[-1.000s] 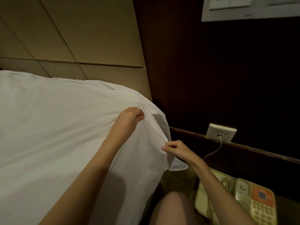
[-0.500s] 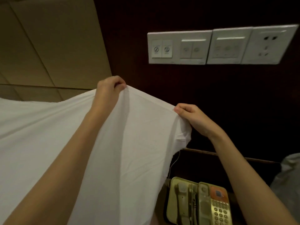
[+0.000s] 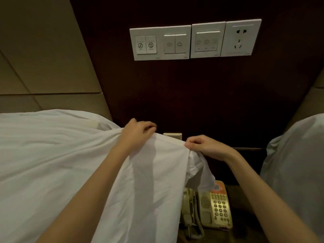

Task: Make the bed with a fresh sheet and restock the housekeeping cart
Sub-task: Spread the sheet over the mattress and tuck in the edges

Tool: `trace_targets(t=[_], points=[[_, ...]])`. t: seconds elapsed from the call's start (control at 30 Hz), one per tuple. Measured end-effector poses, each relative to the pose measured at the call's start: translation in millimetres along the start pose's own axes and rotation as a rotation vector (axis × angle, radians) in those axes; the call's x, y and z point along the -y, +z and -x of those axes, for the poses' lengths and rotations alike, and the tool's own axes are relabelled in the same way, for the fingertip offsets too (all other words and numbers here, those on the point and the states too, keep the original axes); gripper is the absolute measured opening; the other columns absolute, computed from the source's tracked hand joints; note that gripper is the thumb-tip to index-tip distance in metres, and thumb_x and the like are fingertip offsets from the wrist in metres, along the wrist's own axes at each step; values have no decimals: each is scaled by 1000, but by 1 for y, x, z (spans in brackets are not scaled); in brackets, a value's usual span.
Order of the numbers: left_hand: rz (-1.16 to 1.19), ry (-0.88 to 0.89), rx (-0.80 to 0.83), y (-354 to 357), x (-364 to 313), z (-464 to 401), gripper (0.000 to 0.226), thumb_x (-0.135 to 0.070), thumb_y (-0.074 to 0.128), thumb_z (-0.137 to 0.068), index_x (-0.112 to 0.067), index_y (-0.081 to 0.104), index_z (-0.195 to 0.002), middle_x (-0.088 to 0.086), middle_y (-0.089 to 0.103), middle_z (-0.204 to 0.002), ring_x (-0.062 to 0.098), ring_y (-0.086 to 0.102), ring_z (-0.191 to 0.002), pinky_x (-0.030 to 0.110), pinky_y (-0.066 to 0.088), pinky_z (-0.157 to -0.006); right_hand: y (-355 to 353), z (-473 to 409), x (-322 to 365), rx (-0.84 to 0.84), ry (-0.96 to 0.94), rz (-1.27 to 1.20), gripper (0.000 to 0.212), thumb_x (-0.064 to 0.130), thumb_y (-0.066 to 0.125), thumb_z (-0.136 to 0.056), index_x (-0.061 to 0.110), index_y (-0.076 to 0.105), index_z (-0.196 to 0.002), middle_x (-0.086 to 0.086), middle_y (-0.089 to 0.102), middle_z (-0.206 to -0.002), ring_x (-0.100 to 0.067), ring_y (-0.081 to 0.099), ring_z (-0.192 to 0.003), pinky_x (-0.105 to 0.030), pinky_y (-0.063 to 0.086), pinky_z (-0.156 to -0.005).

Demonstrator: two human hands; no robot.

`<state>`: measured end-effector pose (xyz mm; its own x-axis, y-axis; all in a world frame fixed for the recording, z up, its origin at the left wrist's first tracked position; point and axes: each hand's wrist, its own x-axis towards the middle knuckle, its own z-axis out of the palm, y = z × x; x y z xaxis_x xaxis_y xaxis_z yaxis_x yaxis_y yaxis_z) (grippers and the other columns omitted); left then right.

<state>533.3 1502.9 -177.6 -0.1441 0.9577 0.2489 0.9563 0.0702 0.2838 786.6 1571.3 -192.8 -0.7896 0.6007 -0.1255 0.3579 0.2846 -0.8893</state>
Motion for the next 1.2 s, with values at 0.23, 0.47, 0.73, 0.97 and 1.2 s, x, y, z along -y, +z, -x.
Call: trace_targets(t=[0.23,0.47,0.73,0.97,1.2], points=[[352,123,398,29,-59,4,34,-59,48,-88,-35,63,-106,-12,62,-107,16,55,-106,43,46,-94,-13,15,9,-20,69,57,30,39,52,-94,16,64,-79,1,57,-78,-11,54,-71,-23,41,-66],[523,255,386,16,-66,5,4,-24,64,-89,-26,65,-92,-13,61,-83,-2,58,-77,16,43,-71,-1,29,-11,25,78,-141,16,32,62,-87,16,62,-87,5,63,-87,-8,63,-83,-23,49,-75],[388,259,406,8,-74,-2,12,-20,64,-89,-17,72,-99,-9,65,-86,4,60,-85,20,47,-79,0,30,-13,-50,40,-36,21,28,70,-82,10,62,-87,4,62,-82,-9,60,-75,-19,46,-65],[352,207,288,-6,-78,-9,10,-21,60,-92,-19,69,-97,-15,59,-82,-1,57,-81,10,41,-68,4,37,-19,-64,61,-10,32,49,69,-77,22,72,-94,1,69,-97,-16,63,-92,-31,47,-82],[311,155,377,11,-68,-9,9,-22,57,-94,-23,65,-99,-7,61,-92,9,58,-89,18,41,-72,-10,60,-32,-168,76,-28,48,52,69,-75,8,70,-95,-2,69,-96,-14,65,-89,-29,50,-81]])
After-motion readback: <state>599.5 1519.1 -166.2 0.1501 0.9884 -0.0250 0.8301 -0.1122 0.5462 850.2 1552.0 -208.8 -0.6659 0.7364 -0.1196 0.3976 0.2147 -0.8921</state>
